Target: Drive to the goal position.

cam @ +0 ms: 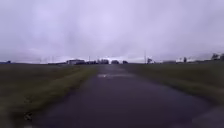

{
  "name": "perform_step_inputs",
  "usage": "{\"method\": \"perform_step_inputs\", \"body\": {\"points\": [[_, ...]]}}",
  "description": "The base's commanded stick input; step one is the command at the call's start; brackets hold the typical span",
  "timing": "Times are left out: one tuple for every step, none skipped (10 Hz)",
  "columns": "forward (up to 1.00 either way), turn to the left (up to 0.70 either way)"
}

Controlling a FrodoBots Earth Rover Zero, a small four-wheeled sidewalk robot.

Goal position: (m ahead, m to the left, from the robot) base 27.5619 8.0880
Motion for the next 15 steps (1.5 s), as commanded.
{"method": "perform_step_inputs", "body": {"points": [[1.00, 0.00], [1.00, 0.00], [1.00, 0.00], [1.00, 0.00], [1.00, 0.00], [1.00, 0.00], [1.00, 0.00], [1.00, 0.00], [1.00, 0.00], [1.00, 0.00], [1.00, 0.00], [1.00, 0.00], [1.00, 0.00], [1.00, 0.00], [1.00, 0.00]]}}
